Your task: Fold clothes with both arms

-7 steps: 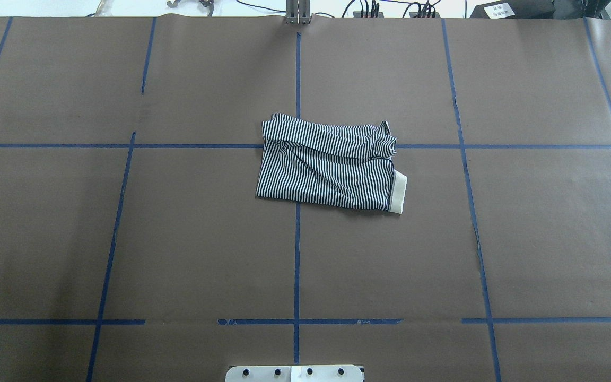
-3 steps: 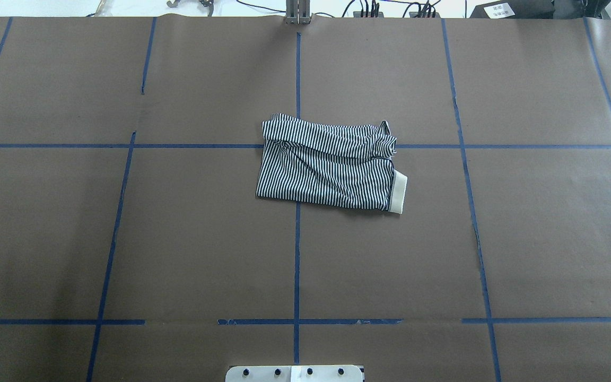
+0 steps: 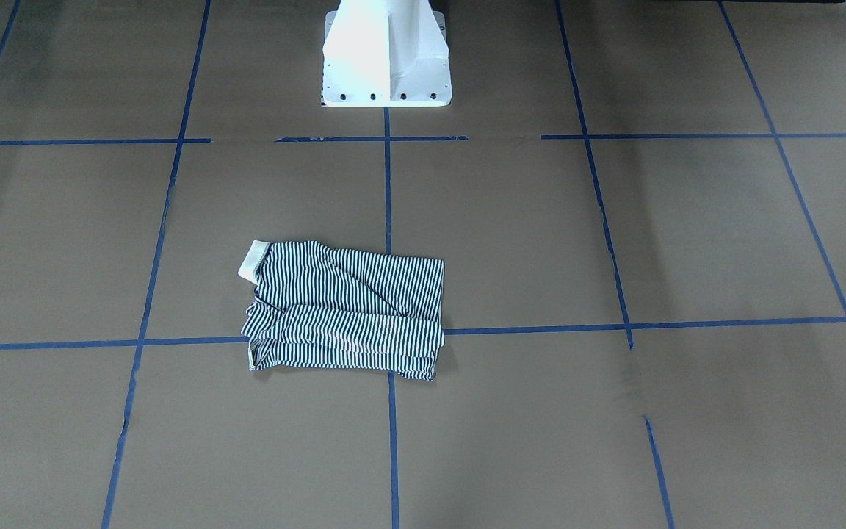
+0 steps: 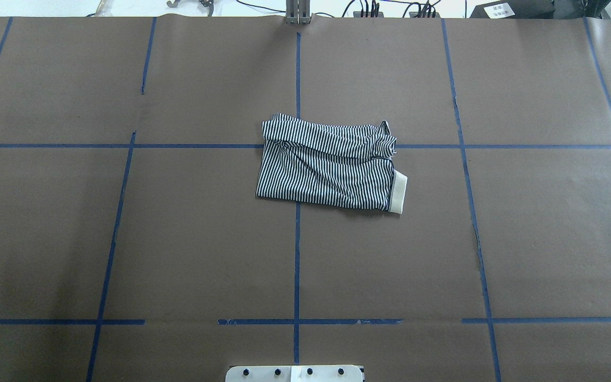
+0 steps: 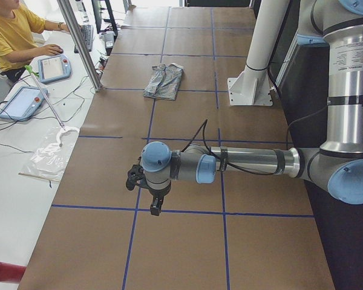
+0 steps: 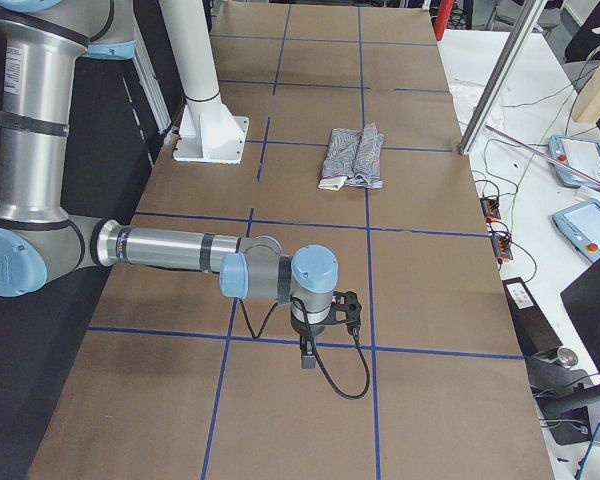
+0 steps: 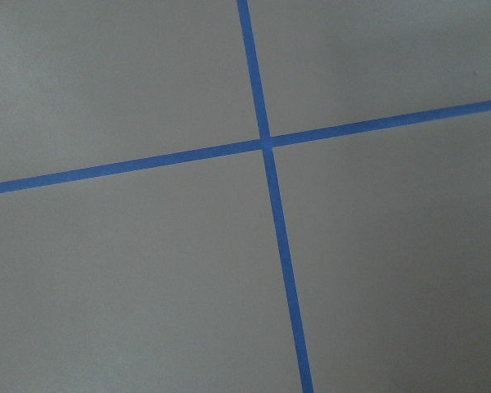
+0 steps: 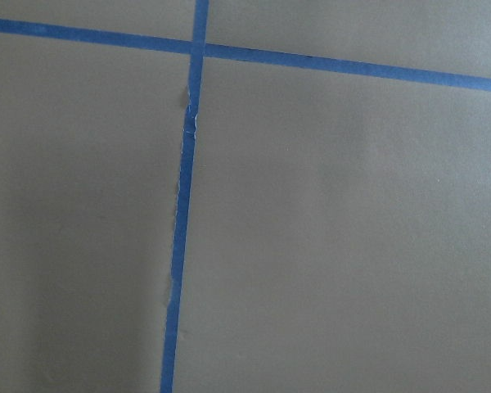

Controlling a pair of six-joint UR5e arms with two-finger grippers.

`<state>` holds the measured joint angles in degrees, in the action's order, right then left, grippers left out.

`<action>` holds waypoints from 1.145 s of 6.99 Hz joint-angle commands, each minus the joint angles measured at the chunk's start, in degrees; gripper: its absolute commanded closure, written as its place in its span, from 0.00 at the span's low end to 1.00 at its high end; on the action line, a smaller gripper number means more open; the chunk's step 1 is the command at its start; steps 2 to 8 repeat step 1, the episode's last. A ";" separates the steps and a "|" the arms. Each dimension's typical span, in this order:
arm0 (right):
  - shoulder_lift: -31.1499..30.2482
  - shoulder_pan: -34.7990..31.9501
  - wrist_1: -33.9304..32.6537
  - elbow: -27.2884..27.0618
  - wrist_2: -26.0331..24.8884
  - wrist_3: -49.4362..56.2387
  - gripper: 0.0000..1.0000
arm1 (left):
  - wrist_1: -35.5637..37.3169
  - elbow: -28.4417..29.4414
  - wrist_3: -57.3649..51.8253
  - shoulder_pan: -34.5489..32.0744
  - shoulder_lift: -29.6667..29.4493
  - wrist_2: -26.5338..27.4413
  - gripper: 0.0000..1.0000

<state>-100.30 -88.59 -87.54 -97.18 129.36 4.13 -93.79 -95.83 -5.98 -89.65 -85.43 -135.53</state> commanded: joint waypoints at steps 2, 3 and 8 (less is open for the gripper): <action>0.01 0.00 0.00 0.06 0.01 0.00 0.00 | -0.08 0.02 0.00 0.00 0.09 0.00 0.00; 0.01 0.00 0.00 0.06 0.01 0.00 0.00 | -0.08 0.02 0.00 0.00 0.09 0.00 0.00; 0.01 0.00 0.00 0.06 0.01 0.00 0.00 | -0.08 0.02 0.00 0.00 0.09 0.00 0.00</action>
